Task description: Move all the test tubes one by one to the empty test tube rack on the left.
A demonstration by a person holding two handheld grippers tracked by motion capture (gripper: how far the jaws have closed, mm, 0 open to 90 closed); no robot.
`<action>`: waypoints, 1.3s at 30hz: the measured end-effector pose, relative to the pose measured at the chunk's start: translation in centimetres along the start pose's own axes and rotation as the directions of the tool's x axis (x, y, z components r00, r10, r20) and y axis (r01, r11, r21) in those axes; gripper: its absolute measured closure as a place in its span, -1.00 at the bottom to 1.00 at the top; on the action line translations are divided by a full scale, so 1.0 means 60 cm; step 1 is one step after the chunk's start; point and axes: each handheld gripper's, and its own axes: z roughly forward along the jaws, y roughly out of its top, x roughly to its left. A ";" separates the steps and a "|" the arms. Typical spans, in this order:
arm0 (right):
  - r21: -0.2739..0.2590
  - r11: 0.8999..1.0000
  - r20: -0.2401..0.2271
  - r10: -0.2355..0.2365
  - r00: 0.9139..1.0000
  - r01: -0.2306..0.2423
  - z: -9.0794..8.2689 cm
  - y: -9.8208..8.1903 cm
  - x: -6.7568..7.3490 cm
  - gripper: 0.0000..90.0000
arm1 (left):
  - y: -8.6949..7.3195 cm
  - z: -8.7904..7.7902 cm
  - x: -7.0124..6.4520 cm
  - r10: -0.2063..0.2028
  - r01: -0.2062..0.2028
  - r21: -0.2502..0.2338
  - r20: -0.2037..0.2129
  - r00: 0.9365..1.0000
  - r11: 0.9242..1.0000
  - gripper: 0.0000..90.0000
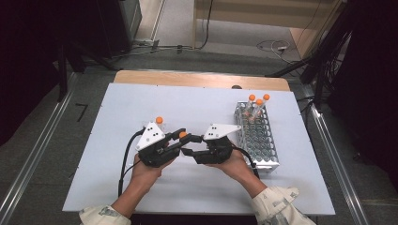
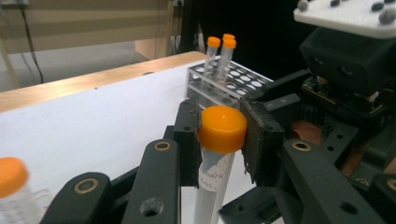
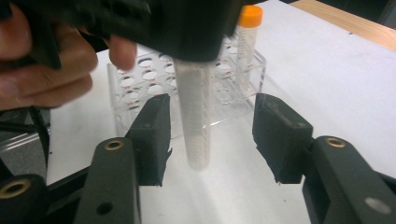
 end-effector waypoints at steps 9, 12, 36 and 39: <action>-0.014 1.000 0.035 0.022 0.999 -0.021 -0.007 -0.004 -0.010 -0.02 | 0.026 -0.036 0.032 -0.030 0.026 -0.062 -0.064 0.998 0.998 0.56; -0.017 1.000 0.039 0.027 0.999 -0.026 -0.008 -0.004 -0.011 -0.01 | 0.031 -0.045 0.043 -0.037 0.030 -0.073 -0.098 0.994 0.997 0.56; -0.038 0.999 0.056 0.025 0.998 -0.023 -0.013 -0.004 -0.011 0.00 | 0.001 -0.036 0.118 -0.057 0.036 -0.099 -0.223 0.973 0.994 0.56; -0.036 0.999 0.055 0.024 0.998 -0.022 -0.013 -0.004 -0.010 0.00 | -0.001 -0.033 0.119 -0.055 0.035 -0.093 -0.217 0.975 0.995 0.56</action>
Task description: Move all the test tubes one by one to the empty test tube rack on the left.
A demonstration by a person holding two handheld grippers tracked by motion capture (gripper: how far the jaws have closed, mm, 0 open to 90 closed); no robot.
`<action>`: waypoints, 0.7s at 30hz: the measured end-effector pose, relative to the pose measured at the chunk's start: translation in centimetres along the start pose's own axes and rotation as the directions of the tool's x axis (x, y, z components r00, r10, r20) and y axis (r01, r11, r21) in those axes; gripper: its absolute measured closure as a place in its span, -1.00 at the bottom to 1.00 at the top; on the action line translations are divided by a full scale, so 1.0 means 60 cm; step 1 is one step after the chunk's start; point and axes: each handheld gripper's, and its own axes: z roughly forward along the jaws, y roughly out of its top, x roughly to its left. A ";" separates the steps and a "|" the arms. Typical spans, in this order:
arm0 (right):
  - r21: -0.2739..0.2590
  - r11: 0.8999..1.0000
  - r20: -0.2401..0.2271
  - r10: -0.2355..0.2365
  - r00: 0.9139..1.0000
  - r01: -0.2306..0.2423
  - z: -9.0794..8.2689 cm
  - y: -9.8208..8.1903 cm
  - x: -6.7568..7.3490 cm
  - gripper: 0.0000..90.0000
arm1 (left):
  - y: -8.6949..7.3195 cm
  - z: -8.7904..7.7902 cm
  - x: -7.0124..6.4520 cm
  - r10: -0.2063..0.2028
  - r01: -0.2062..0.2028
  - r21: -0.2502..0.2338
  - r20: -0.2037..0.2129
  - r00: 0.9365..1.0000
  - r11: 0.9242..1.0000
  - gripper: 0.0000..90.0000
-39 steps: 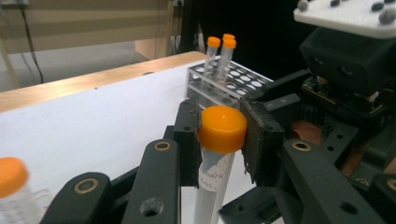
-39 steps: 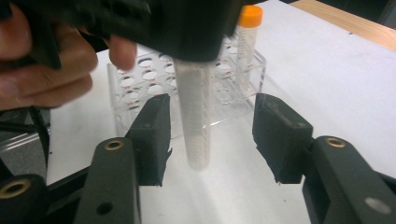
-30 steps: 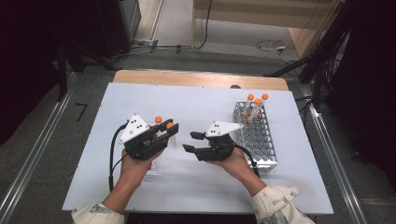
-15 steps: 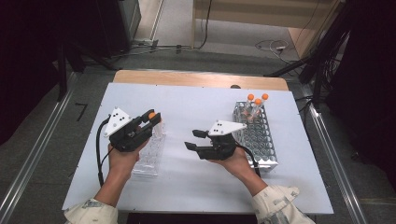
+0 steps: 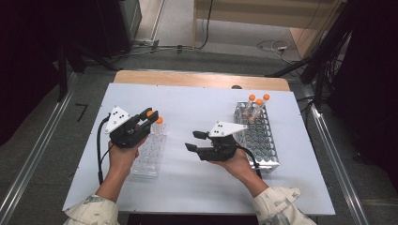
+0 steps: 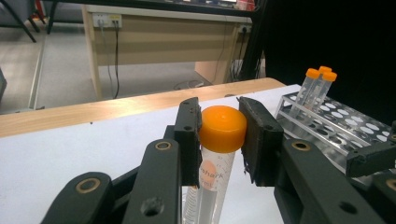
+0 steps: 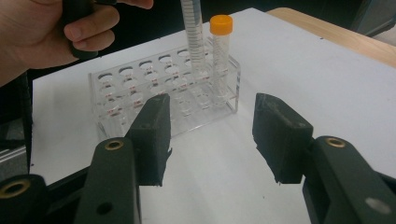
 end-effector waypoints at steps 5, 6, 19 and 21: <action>-0.001 1.000 0.001 0.000 1.000 0.000 -0.001 0.000 0.000 0.02 | -0.005 0.006 0.004 0.006 -0.006 0.026 0.014 1.000 1.000 0.55; -0.001 1.000 0.001 0.000 1.000 0.000 -0.001 0.000 0.000 0.02 | -0.007 0.008 0.005 0.007 -0.008 0.037 0.019 1.000 0.999 0.55; -0.008 1.000 0.002 -0.001 1.000 0.001 -0.005 0.001 0.001 0.02 | -0.031 0.024 0.010 0.042 -0.045 0.109 0.032 0.999 0.993 0.55; -0.008 1.000 0.002 -0.001 1.000 0.001 -0.004 0.000 0.000 0.03 | -0.031 0.023 0.010 0.048 -0.051 0.113 0.031 0.998 0.992 0.55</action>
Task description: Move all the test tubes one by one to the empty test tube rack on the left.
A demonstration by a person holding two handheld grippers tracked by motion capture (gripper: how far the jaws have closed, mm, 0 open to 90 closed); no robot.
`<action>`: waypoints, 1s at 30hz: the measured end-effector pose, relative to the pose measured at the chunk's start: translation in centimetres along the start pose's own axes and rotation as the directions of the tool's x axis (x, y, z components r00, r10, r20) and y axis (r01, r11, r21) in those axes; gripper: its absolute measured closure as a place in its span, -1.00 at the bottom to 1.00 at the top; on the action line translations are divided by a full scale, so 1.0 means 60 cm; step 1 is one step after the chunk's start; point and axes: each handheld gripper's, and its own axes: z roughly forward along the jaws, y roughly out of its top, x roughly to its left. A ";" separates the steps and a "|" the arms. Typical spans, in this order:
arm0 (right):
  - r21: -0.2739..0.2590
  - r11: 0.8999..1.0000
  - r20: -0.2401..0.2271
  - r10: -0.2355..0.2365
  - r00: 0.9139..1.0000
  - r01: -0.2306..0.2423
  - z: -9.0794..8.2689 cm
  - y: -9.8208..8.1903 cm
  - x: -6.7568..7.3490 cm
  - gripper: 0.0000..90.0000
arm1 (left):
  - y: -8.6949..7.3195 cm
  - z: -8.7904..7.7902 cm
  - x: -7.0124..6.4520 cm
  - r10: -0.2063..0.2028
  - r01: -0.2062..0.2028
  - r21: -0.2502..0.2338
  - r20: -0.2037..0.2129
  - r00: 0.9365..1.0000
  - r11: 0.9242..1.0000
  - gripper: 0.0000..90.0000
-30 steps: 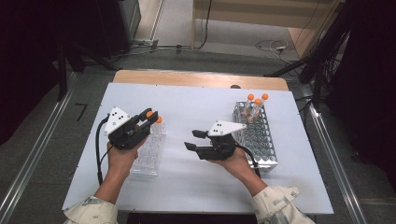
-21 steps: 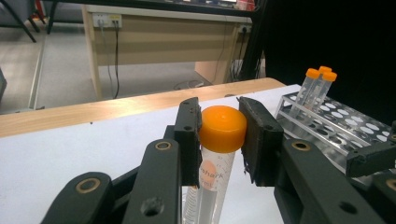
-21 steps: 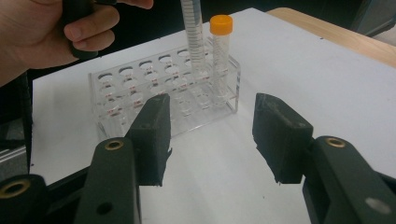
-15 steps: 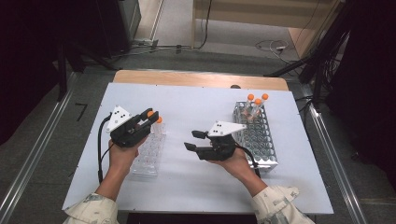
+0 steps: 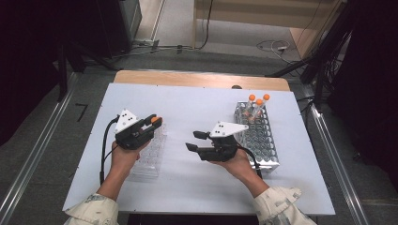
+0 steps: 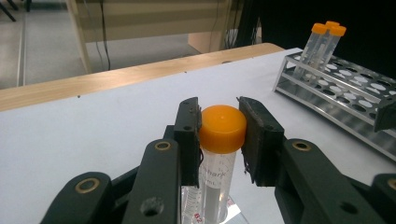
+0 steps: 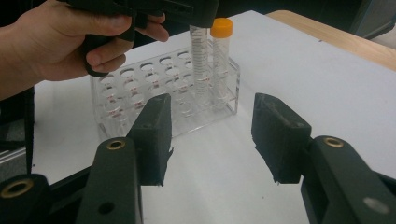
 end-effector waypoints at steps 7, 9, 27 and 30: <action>-0.001 1.000 0.001 0.002 1.000 -0.002 -0.001 0.000 0.000 0.03 | -0.003 0.000 -0.007 0.044 -0.044 0.005 -0.017 0.999 0.999 0.52; 0.000 1.000 0.002 0.003 1.000 -0.003 -0.001 0.000 0.000 0.03 | -0.003 0.000 -0.007 0.049 -0.049 0.007 -0.014 0.999 0.999 0.42; -0.079 0.997 0.086 0.020 0.996 -0.014 -0.054 0.002 -0.018 0.02 | 0.006 -0.013 -0.013 -0.026 0.025 -0.037 -0.015 1.000 0.999 -0.24; -0.105 0.994 0.135 0.050 0.990 -0.036 -0.074 0.000 -0.032 -0.08 | 0.007 -0.016 -0.015 -0.025 0.024 -0.043 -0.022 0.999 0.999 -0.26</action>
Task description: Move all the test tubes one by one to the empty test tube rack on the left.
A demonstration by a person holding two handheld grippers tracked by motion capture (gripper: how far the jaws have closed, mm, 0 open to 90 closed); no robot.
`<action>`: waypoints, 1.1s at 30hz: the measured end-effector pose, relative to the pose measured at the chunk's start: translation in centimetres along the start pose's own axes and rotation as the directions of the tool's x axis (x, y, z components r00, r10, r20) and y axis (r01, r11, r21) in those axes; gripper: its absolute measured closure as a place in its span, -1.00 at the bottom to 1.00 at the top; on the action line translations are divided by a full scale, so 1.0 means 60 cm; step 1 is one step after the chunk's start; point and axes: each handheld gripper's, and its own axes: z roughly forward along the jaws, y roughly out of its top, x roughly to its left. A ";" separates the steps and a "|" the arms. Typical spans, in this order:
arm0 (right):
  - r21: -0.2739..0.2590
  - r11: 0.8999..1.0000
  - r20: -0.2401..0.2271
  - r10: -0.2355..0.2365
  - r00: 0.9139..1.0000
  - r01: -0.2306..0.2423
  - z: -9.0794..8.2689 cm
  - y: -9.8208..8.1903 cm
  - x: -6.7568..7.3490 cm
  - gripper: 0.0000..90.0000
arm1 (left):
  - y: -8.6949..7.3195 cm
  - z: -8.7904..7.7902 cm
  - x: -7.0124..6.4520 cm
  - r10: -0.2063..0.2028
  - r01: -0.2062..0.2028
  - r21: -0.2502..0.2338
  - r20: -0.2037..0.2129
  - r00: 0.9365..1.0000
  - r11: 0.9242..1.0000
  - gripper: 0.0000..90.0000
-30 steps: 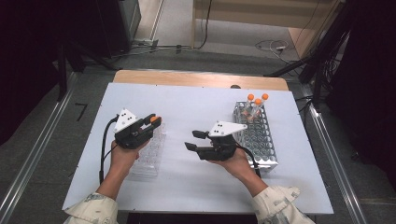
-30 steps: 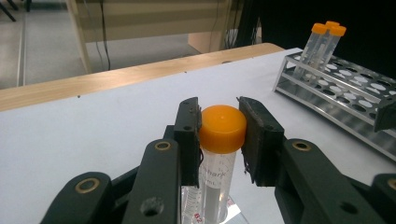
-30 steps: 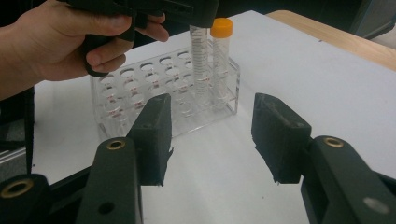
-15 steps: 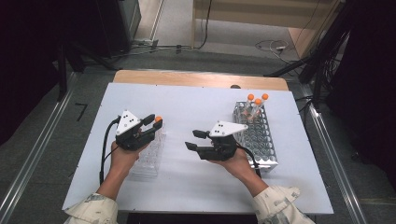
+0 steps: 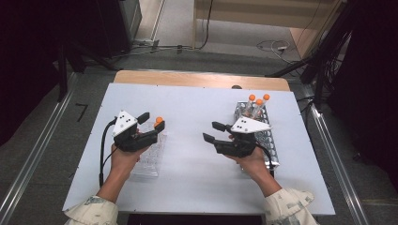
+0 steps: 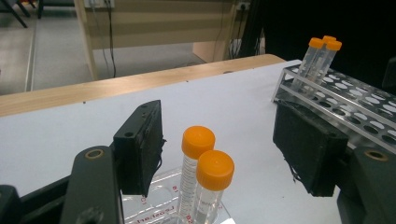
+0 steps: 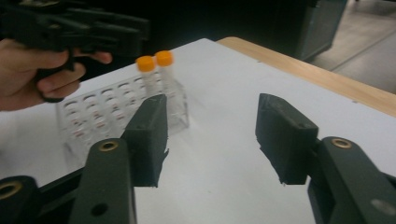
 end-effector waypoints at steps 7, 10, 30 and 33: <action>0.005 0.999 0.125 0.033 0.992 -0.034 -0.031 0.005 -0.046 -0.45 | 0.002 -0.002 -0.003 -0.001 0.001 -0.005 0.005 1.000 1.000 -0.26; -0.006 0.998 0.163 0.059 0.985 -0.059 -0.045 0.003 -0.069 -0.48 | 0.002 -0.003 -0.003 -0.002 0.002 -0.007 0.005 1.000 1.000 -0.26; -0.057 0.994 0.398 0.112 0.911 -0.097 -0.102 -0.040 -0.190 -0.40 | 0.002 -0.001 -0.003 -0.016 0.016 0.000 -0.013 1.000 1.000 -0.48; -0.057 0.994 0.401 0.112 0.909 -0.097 -0.105 -0.054 -0.209 -0.33 | 0.002 0.000 -0.003 -0.013 0.013 0.001 -0.013 1.000 1.000 -0.48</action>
